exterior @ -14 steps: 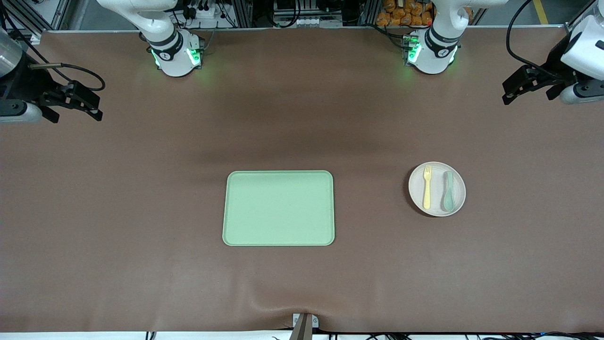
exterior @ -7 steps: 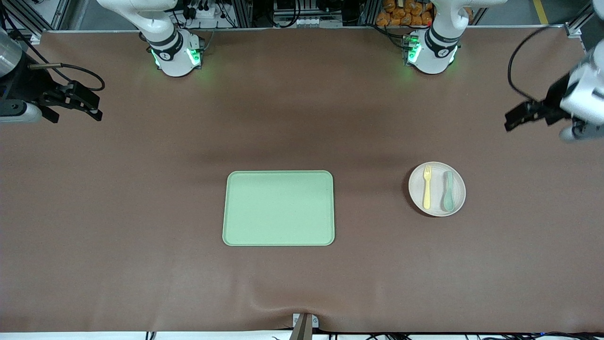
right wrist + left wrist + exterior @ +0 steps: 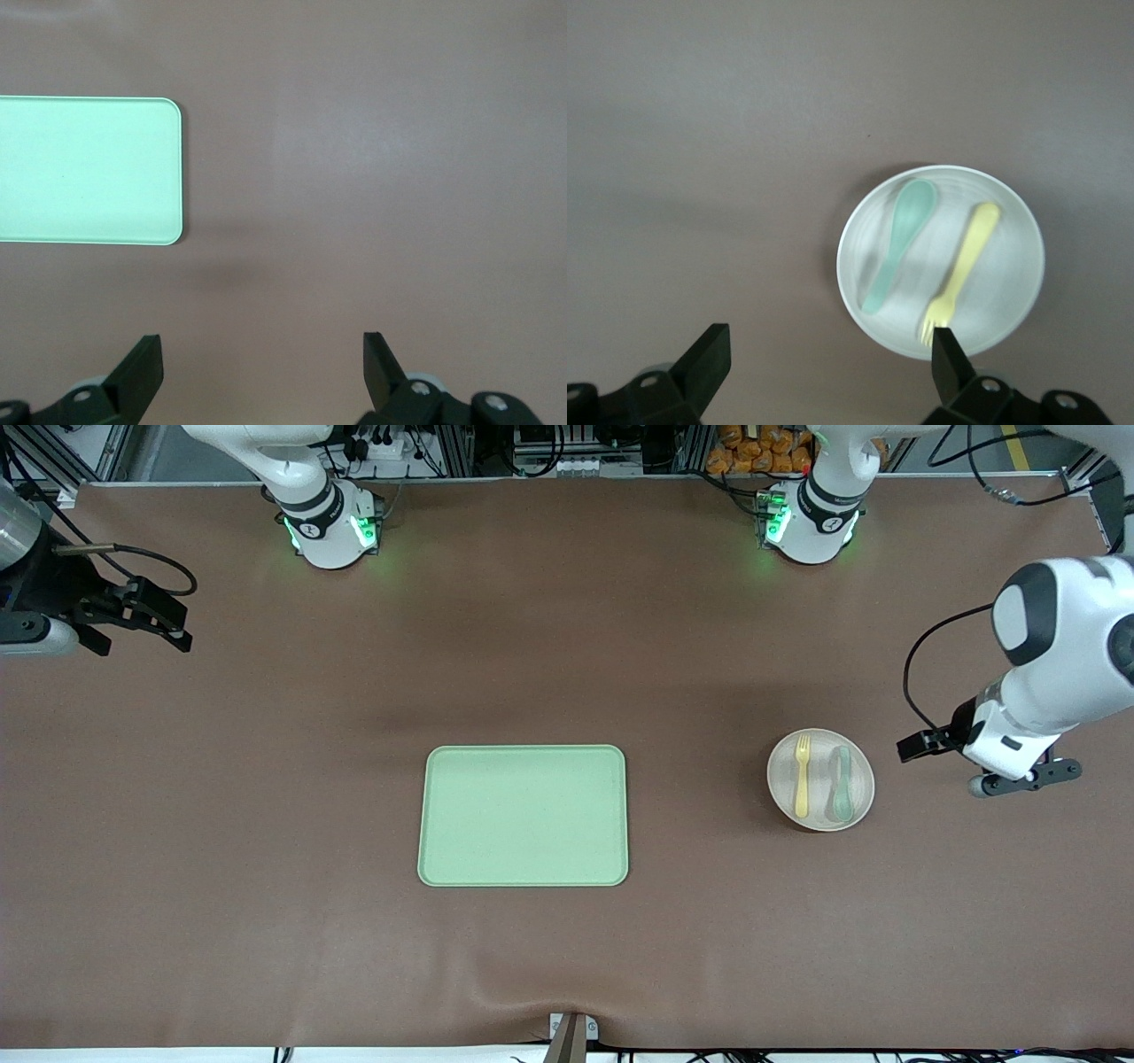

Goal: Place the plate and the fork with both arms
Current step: 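Reach the left gripper toward the rim of the white plate, then lower the left gripper and pinch the white plate's rim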

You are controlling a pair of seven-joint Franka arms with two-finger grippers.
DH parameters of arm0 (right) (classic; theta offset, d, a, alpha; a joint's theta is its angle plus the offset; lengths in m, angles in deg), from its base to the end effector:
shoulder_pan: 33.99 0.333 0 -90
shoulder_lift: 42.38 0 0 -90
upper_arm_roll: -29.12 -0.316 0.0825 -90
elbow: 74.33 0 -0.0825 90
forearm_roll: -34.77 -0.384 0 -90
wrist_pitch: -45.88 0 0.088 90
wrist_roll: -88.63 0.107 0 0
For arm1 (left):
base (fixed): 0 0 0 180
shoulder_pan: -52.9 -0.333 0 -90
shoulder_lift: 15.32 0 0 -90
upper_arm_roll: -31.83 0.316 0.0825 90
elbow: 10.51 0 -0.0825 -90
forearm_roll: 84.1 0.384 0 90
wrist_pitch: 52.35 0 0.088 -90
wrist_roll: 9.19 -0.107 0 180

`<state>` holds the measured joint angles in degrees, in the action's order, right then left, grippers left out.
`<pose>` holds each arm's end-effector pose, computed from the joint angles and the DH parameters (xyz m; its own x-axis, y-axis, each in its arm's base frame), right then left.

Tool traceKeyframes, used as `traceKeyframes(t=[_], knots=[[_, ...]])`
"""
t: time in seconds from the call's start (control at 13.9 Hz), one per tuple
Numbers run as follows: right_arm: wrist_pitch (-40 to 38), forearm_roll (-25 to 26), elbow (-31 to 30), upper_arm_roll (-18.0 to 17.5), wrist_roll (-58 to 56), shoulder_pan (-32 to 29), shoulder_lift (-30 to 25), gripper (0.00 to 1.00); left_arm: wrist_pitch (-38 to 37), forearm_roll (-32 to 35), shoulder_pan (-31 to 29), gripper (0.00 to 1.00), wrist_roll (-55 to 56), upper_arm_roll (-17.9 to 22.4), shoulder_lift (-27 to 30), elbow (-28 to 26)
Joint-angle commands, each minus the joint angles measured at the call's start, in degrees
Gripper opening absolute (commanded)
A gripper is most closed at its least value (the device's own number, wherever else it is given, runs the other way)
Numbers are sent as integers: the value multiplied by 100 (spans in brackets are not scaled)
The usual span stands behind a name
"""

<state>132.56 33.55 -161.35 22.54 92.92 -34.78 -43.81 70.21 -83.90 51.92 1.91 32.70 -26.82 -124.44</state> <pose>0.5381 0.0579 0.6574 0.9995 0.0274 0.0174 0.0278 -0.9994 -0.0197 0.5868 0.0188 0.3596 0.9738 0.2221 -0.0480 0.2216 -0.9750 -0.0154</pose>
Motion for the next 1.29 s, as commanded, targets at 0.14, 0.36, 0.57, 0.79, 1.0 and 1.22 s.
traceKeyframes(t=[0.14,0.36,0.57,0.79,1.0,1.22], knots=[[16,-72,-140,-28,-86,-79,-138,100,576,-739,-218,91,-204,-43,-579,-183],[16,-72,-140,-28,-86,-79,-138,100,865,-1459,-350,81,-826,-43,-1045,-174],[16,-72,-140,-28,-86,-88,-138,100,910,-1690,-561,74,-1276,-43,-1283,-130],[7,-81,-140,-28,-86,-88,-138,100,954,-1812,-605,68,-1294,-43,-1433,-104],[-11,-72,-140,-19,-86,-88,-138,100,1112,-1910,-605,61,-1294,-51,-1574,-95],[-11,-81,-140,-19,-86,-79,-138,100,1139,-2269,-597,52,-1303,-60,-1662,-78]])
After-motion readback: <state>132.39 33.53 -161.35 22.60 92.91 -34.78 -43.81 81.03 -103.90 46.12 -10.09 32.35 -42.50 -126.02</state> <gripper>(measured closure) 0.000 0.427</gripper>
